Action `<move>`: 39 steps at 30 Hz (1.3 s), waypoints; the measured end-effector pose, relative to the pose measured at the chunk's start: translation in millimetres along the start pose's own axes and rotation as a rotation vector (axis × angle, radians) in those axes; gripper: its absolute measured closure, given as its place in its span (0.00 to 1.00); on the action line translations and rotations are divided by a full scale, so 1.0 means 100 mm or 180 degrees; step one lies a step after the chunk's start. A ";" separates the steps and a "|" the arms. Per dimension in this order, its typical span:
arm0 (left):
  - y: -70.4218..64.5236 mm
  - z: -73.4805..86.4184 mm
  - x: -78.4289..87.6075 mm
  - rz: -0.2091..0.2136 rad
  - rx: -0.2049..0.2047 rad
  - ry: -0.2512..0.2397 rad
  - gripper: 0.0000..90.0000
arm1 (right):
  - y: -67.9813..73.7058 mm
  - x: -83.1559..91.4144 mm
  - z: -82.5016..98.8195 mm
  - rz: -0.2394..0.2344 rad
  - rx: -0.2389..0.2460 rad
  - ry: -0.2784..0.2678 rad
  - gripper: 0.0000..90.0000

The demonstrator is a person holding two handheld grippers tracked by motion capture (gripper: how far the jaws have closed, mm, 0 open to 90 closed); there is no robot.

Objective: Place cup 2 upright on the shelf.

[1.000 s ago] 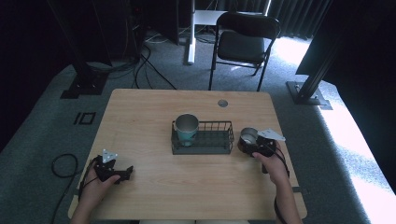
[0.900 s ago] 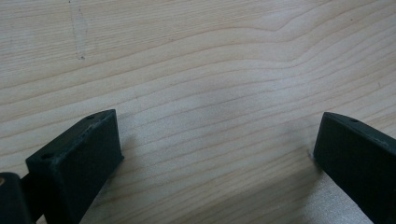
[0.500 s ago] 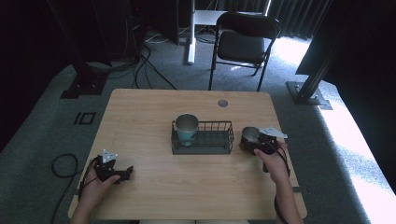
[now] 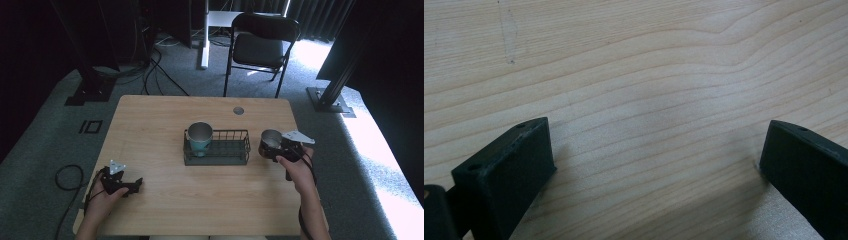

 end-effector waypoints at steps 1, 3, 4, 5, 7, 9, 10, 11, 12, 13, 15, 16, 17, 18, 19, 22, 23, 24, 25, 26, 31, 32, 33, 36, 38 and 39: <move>0.00 0.00 0.00 0.0000 0.0000 0.0000 0.02 | 0.00 0.02 -0.03 0.0004 0.0015 -0.0022 0.16; 0.00 0.00 0.00 0.0000 -0.0002 0.0001 0.02 | 0.02 0.05 -0.08 -0.0001 0.0050 -0.0039 0.16; 0.00 0.00 0.00 0.0001 0.0000 0.0000 0.02 | 0.03 0.07 -0.10 -0.0007 0.0067 -0.0042 0.16; 0.00 0.00 0.00 0.0000 -0.0001 0.0000 0.02 | 0.04 0.08 -0.12 -0.0023 0.0083 -0.0035 0.16; 0.00 0.00 0.00 0.0000 -0.0002 0.0001 0.02 | 0.06 0.10 -0.16 -0.0039 0.0094 -0.0051 0.16; 0.00 0.00 0.00 0.0000 0.0000 -0.0001 0.02 | 0.08 0.13 -0.21 -0.0048 0.0108 -0.0076 0.16; 0.00 0.00 0.00 0.0000 0.0000 -0.0001 0.02 | 0.09 0.14 -0.24 -0.0058 0.0112 -0.0086 0.16; 0.00 0.00 0.00 0.0000 0.0000 -0.0001 0.02 | 0.10 0.14 -0.26 -0.0073 0.0114 -0.0088 0.16; 0.00 0.00 0.00 0.0000 0.0000 -0.0001 0.02 | 0.11 0.16 -0.30 -0.0076 0.0091 -0.0115 0.16; 0.00 0.00 0.00 0.0000 -0.0001 0.0001 0.02 | 0.13 0.17 -0.32 -0.0090 0.0085 -0.0124 0.16; 0.00 0.00 0.00 -0.0001 -0.0001 0.0000 0.02 | 0.16 0.18 -0.38 -0.0114 0.0075 -0.0154 0.16; 0.00 0.00 0.00 0.0000 0.0001 -0.0002 0.02 | 0.17 0.19 -0.41 -0.0122 0.0087 -0.0157 0.16; 0.00 0.00 0.00 0.0000 0.0000 -0.0001 0.02 | 0.18 0.19 -0.43 -0.0126 0.0098 -0.0166 0.16; 0.00 0.00 0.00 -0.0002 -0.0002 -0.0001 0.02 | 0.20 0.20 -0.47 -0.0128 0.0108 -0.0182 0.16; 0.00 0.00 0.00 -0.0002 -0.0003 -0.0001 0.02 | 0.22 0.20 -0.50 -0.0143 0.0123 -0.0187 0.16; 0.00 0.00 0.00 -0.0002 -0.0004 -0.0001 0.02 | 0.29 0.20 -0.58 -0.0184 0.0168 -0.0212 0.16; 0.00 0.00 0.00 -0.0002 -0.0003 -0.0002 0.02 | 0.30 0.20 -0.60 -0.0192 0.0179 -0.0220 0.16; 0.00 0.00 0.00 -0.0002 -0.0004 -0.0002 0.02 | 0.33 0.21 -0.63 -0.0208 0.0184 -0.0236 0.16; 0.00 0.00 0.00 -0.0002 -0.0004 -0.0002 0.02 | 0.34 0.21 -0.65 -0.0220 0.0180 -0.0245 0.16; 0.00 0.00 0.00 -0.0002 -0.0004 -0.0003 0.02 | 0.37 0.21 -0.67 -0.0239 0.0170 -0.0255 0.16; 0.00 0.00 0.00 -0.0001 -0.0008 0.0002 0.02 | 0.48 0.20 -0.77 -0.0306 0.0227 -0.0281 0.16; 0.00 0.00 0.00 -0.0001 -0.0007 0.0000 0.02 | 0.51 0.19 -0.79 -0.0318 0.0236 -0.0290 0.16; 0.00 0.00 0.00 -0.0003 -0.0006 -0.0001 0.02 | 0.53 0.19 -0.80 -0.0327 0.0244 -0.0293 0.16; 0.00 0.00 0.00 -0.0002 -0.0003 -0.0003 0.02 | 0.61 0.16 -0.85 -0.0358 0.0291 -0.0299 0.16; 0.00 0.00 0.00 -0.0002 -0.0003 -0.0003 0.02 | 0.66 0.13 -0.87 -0.0398 0.0309 -0.0296 0.16; 0.00 0.00 0.00 -0.0002 -0.0004 -0.0002 0.02 | 0.69 0.12 -0.88 -0.0412 0.0308 -0.0294 0.16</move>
Point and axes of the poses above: each handheld gripper's, and its own axes: x roughly backward along the jaws, z roughly out of its underside, y roughly to its left, the point moved 7 cm from there along -x, roughly forward along the jaws, and after that the axes turned 1 degree about x, right-handed, at the moved point
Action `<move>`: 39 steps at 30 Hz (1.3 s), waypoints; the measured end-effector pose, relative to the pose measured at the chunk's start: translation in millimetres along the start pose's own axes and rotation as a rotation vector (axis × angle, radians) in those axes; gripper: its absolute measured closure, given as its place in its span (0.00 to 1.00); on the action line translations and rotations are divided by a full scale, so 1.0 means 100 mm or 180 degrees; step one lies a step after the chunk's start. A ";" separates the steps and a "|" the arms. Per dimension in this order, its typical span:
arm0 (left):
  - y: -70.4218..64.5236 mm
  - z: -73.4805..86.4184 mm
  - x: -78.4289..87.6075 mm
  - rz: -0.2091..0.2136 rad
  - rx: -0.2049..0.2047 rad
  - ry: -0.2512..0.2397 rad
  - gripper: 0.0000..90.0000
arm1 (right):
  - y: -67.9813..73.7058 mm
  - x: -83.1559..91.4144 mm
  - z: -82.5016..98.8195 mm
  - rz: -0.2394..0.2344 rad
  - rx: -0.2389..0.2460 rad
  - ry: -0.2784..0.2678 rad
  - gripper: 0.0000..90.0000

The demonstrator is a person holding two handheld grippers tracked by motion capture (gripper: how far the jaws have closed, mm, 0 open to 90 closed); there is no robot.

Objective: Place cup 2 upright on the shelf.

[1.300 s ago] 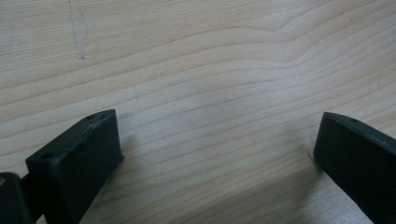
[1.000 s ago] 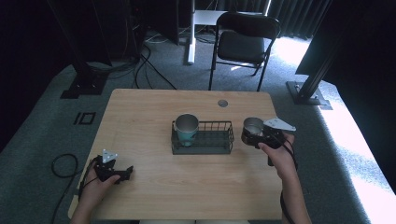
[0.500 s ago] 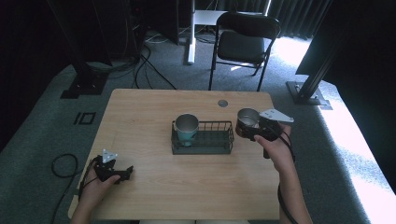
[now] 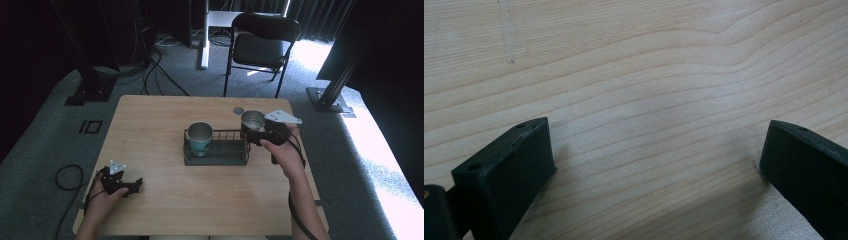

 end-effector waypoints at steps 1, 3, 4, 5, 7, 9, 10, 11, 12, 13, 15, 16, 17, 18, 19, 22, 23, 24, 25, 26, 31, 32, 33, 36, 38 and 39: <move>0.00 0.00 0.00 0.0000 0.0002 -0.0001 0.02 | 0.03 -0.02 -0.01 -0.0020 0.0020 0.0006 0.16; 0.00 0.00 0.00 0.0000 0.0001 0.0000 0.02 | 0.05 -0.03 -0.01 -0.0032 0.0039 0.0004 0.16; 0.00 0.00 0.00 0.0000 0.0000 0.0000 0.02 | 0.11 -0.08 -0.01 -0.0082 0.0050 0.0013 0.16; 0.00 0.00 0.00 0.0001 0.0002 -0.0001 0.02 | 0.13 -0.10 -0.01 -0.0103 0.0051 0.0025 0.16; 0.00 0.00 0.00 0.0001 0.0004 -0.0005 0.02 | 0.17 -0.15 0.01 -0.0131 0.0079 0.0059 0.16; 0.00 0.00 0.00 0.0001 0.0004 -0.0001 0.02 | 0.20 -0.20 0.05 -0.0163 0.0071 0.0100 0.16; 0.00 0.00 0.00 0.0001 0.0000 -0.0001 0.02 | 0.21 -0.22 0.06 -0.0175 0.0058 0.0107 0.16; 0.00 0.00 0.00 0.0001 0.0000 -0.0001 0.02 | 0.22 -0.24 0.08 -0.0183 0.0067 0.0122 0.16; 0.00 0.00 0.00 0.0001 0.0001 -0.0001 0.02 | 0.23 -0.26 0.10 -0.0180 0.0068 0.0128 0.16; 0.00 0.00 0.00 0.0001 0.0001 0.0000 0.02 | 0.24 -0.29 0.11 -0.0175 0.0065 0.0126 0.16; 0.00 0.00 0.00 0.0001 0.0001 -0.0001 0.02 | 0.25 -0.32 0.12 -0.0181 0.0056 0.0083 0.16; 0.00 0.00 0.00 0.0001 0.0002 -0.0001 0.02 | 0.26 -0.34 0.14 -0.0193 0.0054 0.0092 0.16; 0.00 0.00 0.00 0.0000 0.0004 -0.0003 0.02 | 0.27 -0.35 0.15 -0.0192 0.0038 0.0098 0.16; 0.00 0.00 0.00 0.0001 0.0005 -0.0003 0.02 | 0.28 -0.36 0.17 -0.0198 0.0033 0.0107 0.16; 0.00 0.00 0.00 0.0001 0.0002 -0.0001 0.02 | 0.29 -0.38 0.18 -0.0215 0.0039 0.0118 0.16; 0.00 0.00 0.00 0.0000 0.0001 0.0000 0.02 | 0.32 -0.42 0.21 -0.0219 0.0066 0.0133 0.16; 0.00 0.00 0.00 0.0000 0.0002 -0.0001 0.02 | 0.33 -0.43 0.23 -0.0214 0.0061 0.0139 0.16; 0.00 0.00 0.00 0.0001 0.0005 -0.0003 0.02 | 0.33 -0.45 0.24 -0.0211 0.0069 0.0161 0.16; 0.00 0.00 0.00 0.0001 0.0005 -0.0002 0.02 | 0.34 -0.47 0.26 -0.0208 0.0073 0.0168 0.16; 0.00 0.00 0.00 -0.0001 -0.0003 0.0000 0.02 | 0.34 -0.49 0.28 -0.0200 0.0046 0.0173 0.16; 0.00 0.00 0.00 0.0003 0.0009 -0.0002 0.02 | 0.36 -0.57 0.38 -0.0187 0.0042 0.0228 0.16; 0.00 0.00 0.00 0.0000 0.0002 0.0000 0.02 | 0.36 -0.59 0.40 -0.0177 0.0044 0.0232 0.16; 0.00 0.00 0.00 0.0003 0.0007 -0.0001 0.02 | 0.36 -0.60 0.42 -0.0174 0.0051 0.0249 0.16; 0.00 0.00 0.00 0.0002 0.0005 0.0002 0.02 | 0.39 -0.64 0.48 -0.0182 0.0046 0.0300 0.16; 0.00 0.00 0.00 0.0003 0.0006 0.0000 0.02 | 0.40 -0.65 0.50 -0.0193 0.0059 0.0306 0.16; 0.00 0.00 0.00 0.0003 0.0004 0.0001 0.02 | 0.41 -0.66 0.51 -0.0192 0.0073 0.0309 0.16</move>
Point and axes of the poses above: each handheld gripper's, and its own axes: x roughly backward along the jaws, z roughly out of its underside, y roughly to its left, the point moved 7 cm from there along -x, roughly forward along the jaws, and after that the axes turned 1 degree about x, right-handed, at the moved point
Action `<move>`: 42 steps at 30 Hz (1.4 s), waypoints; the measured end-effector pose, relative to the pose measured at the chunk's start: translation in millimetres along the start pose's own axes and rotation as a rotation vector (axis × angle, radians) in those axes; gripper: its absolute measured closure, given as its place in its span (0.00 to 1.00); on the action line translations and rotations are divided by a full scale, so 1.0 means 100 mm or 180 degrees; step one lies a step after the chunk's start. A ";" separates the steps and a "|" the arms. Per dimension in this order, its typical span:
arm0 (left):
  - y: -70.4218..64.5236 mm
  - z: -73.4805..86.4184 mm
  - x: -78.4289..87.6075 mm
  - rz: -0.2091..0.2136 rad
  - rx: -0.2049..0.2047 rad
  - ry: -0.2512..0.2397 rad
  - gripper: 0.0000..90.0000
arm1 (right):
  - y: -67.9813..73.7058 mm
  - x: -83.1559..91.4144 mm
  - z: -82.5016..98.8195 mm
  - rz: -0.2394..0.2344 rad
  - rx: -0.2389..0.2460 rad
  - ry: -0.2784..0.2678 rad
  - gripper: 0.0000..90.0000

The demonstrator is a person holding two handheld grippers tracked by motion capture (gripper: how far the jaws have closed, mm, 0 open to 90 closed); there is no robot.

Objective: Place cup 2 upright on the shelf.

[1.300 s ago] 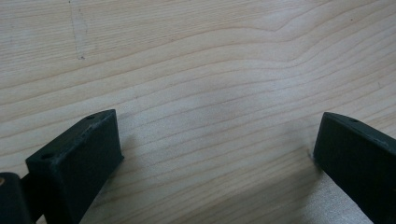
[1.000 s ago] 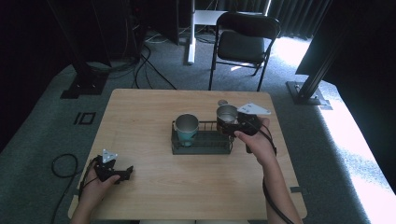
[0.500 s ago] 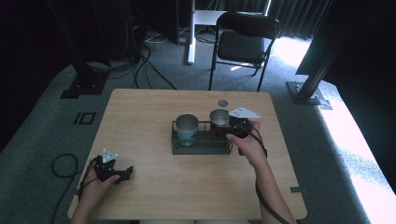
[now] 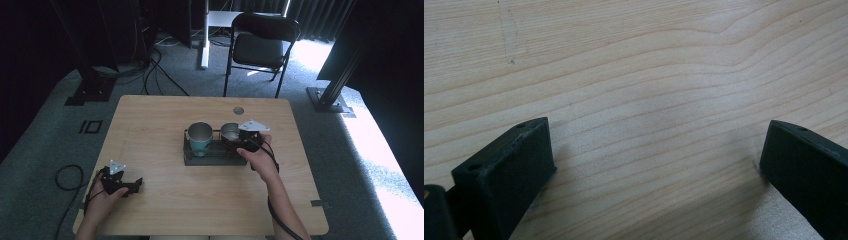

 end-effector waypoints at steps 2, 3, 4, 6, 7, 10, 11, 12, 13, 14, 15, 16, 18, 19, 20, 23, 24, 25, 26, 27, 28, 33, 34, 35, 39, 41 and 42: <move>0.00 0.00 0.00 0.0000 0.0000 0.0001 0.02 | 0.00 -0.02 0.02 0.0014 -0.0002 0.0009 0.16; 0.00 0.00 0.00 0.0000 0.0002 -0.0001 0.02 | 0.00 -0.02 0.03 0.0018 -0.0019 0.0013 0.16; 0.00 0.00 0.00 0.0000 0.0000 0.0000 0.02 | 0.01 -0.03 0.04 0.0015 -0.0031 0.0010 0.16; 0.00 0.00 0.00 0.0000 0.0003 -0.0002 0.02 | 0.02 -0.05 0.07 -0.0002 -0.0021 0.0025 0.16; 0.00 0.00 0.00 0.0000 0.0003 -0.0002 0.02 | 0.02 -0.05 0.09 0.0003 -0.0016 0.0043 0.16; 0.00 0.00 0.00 0.0000 0.0003 -0.0002 0.02 | 0.02 -0.08 0.13 0.0015 -0.0032 0.0070 0.16; 0.00 0.00 0.00 0.0000 0.0003 -0.0002 0.02 | 0.02 -0.09 0.13 0.0020 -0.0054 0.0052 0.16; 0.00 0.00 0.00 0.0000 0.0003 -0.0002 0.02 | 0.02 -0.09 0.13 0.0020 -0.0059 0.0056 0.16; 0.00 0.00 0.00 0.0000 0.0003 -0.0002 0.02 | 0.02 -0.09 0.14 0.0026 -0.0032 0.0060 0.16; 0.00 0.00 0.00 0.0000 0.0000 0.0000 0.02 | 0.03 -0.09 0.14 0.0031 -0.0025 0.0055 0.16; 0.00 0.00 0.00 0.0000 0.0003 -0.0002 0.02 | 0.03 -0.09 0.14 0.0032 -0.0011 0.0052 0.16; 0.00 0.00 0.00 0.0000 0.0003 -0.0002 0.02 | 0.03 -0.09 0.14 0.0031 -0.0008 0.0054 0.16; 0.00 0.00 0.00 0.0000 0.0001 0.0000 0.02 | 0.02 -0.09 0.14 0.0026 -0.0016 0.0053 0.16; 0.00 0.00 0.00 0.0000 0.0003 -0.0002 0.02 | 0.02 -0.09 0.14 0.0021 -0.0017 0.0055 0.15; 0.00 0.00 0.00 0.0000 0.0003 -0.0002 0.02 | 0.02 -0.09 0.15 0.0017 -0.0002 0.0056 0.15; 0.00 0.00 0.00 0.0000 0.0004 -0.0002 0.02 | 0.02 -0.09 0.16 0.0001 0.0025 0.0064 0.15; 0.00 0.00 0.00 0.0000 0.0003 -0.0002 0.02 | 0.01 -0.08 0.16 -0.0004 -0.0001 0.0058 0.15; 0.00 0.00 0.00 0.0000 0.0003 -0.0002 0.02 | 0.01 -0.08 0.16 -0.0010 -0.0019 0.0041 0.14; 0.00 0.00 0.00 0.0000 0.0003 -0.0003 0.02 | 0.01 -0.07 0.17 -0.0018 -0.0001 0.0056 0.13; 0.00 0.00 0.00 0.0000 0.0000 -0.0001 0.02 | 0.00 -0.06 0.18 -0.0002 0.0018 0.0057 0.13; 0.00 0.00 0.00 0.0000 0.0001 -0.0001 0.02 | 0.00 -0.05 0.19 0.0003 0.0016 0.0063 0.13; 0.00 0.00 0.00 0.0000 0.0000 0.0000 0.02 | 0.00 0.03 0.22 -0.0022 0.0040 0.0074 0.13; 0.00 0.00 0.00 0.0000 0.0000 0.0000 0.02 | -0.01 0.04 0.22 -0.0018 0.0040 0.0071 0.13; 0.00 0.00 0.00 0.0000 0.0003 -0.0002 0.02 | -0.01 0.06 0.22 -0.0017 0.0045 0.0075 0.13; 0.00 0.00 0.00 0.0000 -0.0001 0.0000 0.02 | -0.03 0.13 0.24 -0.0013 0.0041 0.0078 0.13; 0.00 0.00 0.00 0.0000 0.0000 0.0000 0.02 | -0.04 0.16 0.25 -0.0012 0.0014 0.0072 0.13; 0.00 0.00 0.00 0.0000 0.0000 0.0000 0.02 | -0.04 0.17 0.26 -0.0018 0.0011 0.0067 0.13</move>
Point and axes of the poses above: each handheld gripper's, and its own axes: x roughly backward along the jaws, z roughly out of its underside, y roughly to its left, the point moved 7 cm from there along -x, roughly forward along the jaws, and after that the axes turned 1 degree about x, right-handed, at the moved point
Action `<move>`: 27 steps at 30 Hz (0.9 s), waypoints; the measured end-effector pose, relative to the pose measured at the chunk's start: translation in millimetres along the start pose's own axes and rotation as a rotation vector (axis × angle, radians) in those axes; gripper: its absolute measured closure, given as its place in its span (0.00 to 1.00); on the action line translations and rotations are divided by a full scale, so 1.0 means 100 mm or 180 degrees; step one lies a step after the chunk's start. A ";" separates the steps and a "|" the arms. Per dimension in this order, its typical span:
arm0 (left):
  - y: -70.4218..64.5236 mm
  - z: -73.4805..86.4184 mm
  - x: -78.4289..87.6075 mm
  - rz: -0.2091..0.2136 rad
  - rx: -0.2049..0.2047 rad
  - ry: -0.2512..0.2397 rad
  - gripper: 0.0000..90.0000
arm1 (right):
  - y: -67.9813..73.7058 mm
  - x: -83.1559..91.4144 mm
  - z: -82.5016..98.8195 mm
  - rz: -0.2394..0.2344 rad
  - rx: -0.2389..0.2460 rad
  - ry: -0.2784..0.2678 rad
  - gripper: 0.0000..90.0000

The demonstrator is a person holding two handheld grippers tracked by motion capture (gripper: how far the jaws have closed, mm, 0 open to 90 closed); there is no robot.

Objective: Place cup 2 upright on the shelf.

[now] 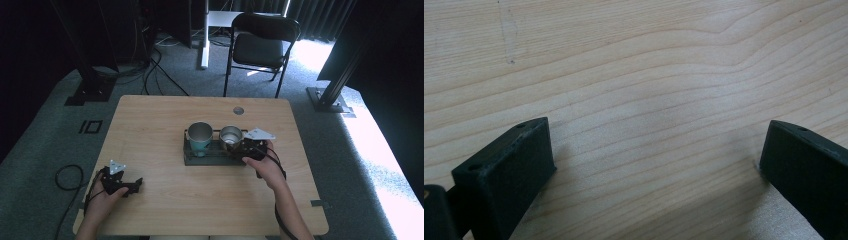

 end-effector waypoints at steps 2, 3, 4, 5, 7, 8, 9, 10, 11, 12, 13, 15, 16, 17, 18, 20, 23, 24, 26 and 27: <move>0.00 0.00 0.00 0.0000 0.0003 -0.0002 0.02 | -0.02 0.03 0.02 -0.0025 -0.0046 -0.0036 0.13; 0.00 0.00 0.00 -0.0001 -0.0001 0.0001 0.02 | -0.02 0.04 0.03 -0.0033 -0.0050 -0.0033 0.13; 0.00 0.00 0.00 0.0000 0.0003 -0.0002 0.02 | -0.03 0.05 0.04 -0.0031 -0.0051 -0.0028 0.13; 0.00 0.00 0.00 0.0000 0.0003 -0.0002 0.02 | -0.03 0.06 0.05 -0.0028 -0.0057 -0.0018 0.13; 0.00 0.00 0.00 0.0000 0.0003 -0.0002 0.02 | -0.05 0.09 0.08 -0.0020 -0.0057 -0.0012 0.13; 0.00 0.00 0.00 0.0000 0.0000 0.0000 0.02 | -0.06 0.10 0.09 0.0005 -0.0060 -0.0017 0.13; 0.00 0.00 0.00 0.0000 0.0000 0.0000 0.02 | -0.08 0.12 0.10 0.0028 -0.0065 -0.0028 0.13; 0.00 0.00 0.00 0.0000 0.0000 0.0000 0.02 | -0.09 0.13 0.11 0.0034 -0.0051 -0.0037 0.13; 0.00 0.00 0.00 0.0000 0.0000 0.0000 0.02 | -0.09 0.15 0.12 0.0041 -0.0057 -0.0035 0.13; 0.00 0.00 0.00 0.0000 0.0003 -0.0002 0.02 | -0.10 0.16 0.14 0.0046 -0.0063 -0.0030 0.13; 0.00 0.00 0.00 0.0000 0.0003 -0.0002 0.02 | -0.12 0.18 0.16 0.0059 -0.0062 -0.0021 0.13; 0.00 0.00 0.00 0.0000 0.0003 -0.0002 0.02 | -0.14 0.20 0.20 0.0084 -0.0066 -0.0011 0.13; 0.00 0.00 0.00 0.0000 0.0003 -0.0002 0.02 | -0.16 0.22 0.22 0.0091 -0.0083 -0.0015 0.13; 0.00 0.00 0.00 0.0000 0.0003 -0.0002 0.02 | -0.16 0.22 0.22 0.0091 -0.0083 -0.0015 0.13; 0.00 0.00 0.00 0.0000 0.0004 -0.0003 0.02 | -0.18 0.23 0.23 0.0104 -0.0073 -0.0024 0.13; 0.00 0.00 0.00 0.0000 0.0003 -0.0002 0.02 | -0.21 0.29 0.29 0.0100 -0.0140 -0.0059 0.13; 0.00 0.00 0.00 0.0000 0.0003 -0.0002 0.02 | -0.24 0.33 0.33 0.0130 -0.0132 -0.0025 0.13; 0.00 0.00 0.00 0.0000 0.0003 -0.0002 0.02 | -0.25 0.34 0.35 0.0131 -0.0132 -0.0016 0.13; 0.00 0.00 0.00 -0.0001 0.0003 -0.0003 0.02 | -0.27 0.39 0.41 0.0131 -0.0158 -0.0003 0.13; 0.00 0.00 0.00 0.0000 0.0002 -0.0007 0.02 | -0.28 0.40 0.43 0.0135 -0.0172 0.0002 0.13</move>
Point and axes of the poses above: each handheld gripper's, and its own axes: x roughly backward along the jaws, z roughly out of its underside, y roughly to its left, the point moved 7 cm from there along -x, roughly forward along the jaws, and after that the axes turned 1 degree about x, right-handed, at the moved point
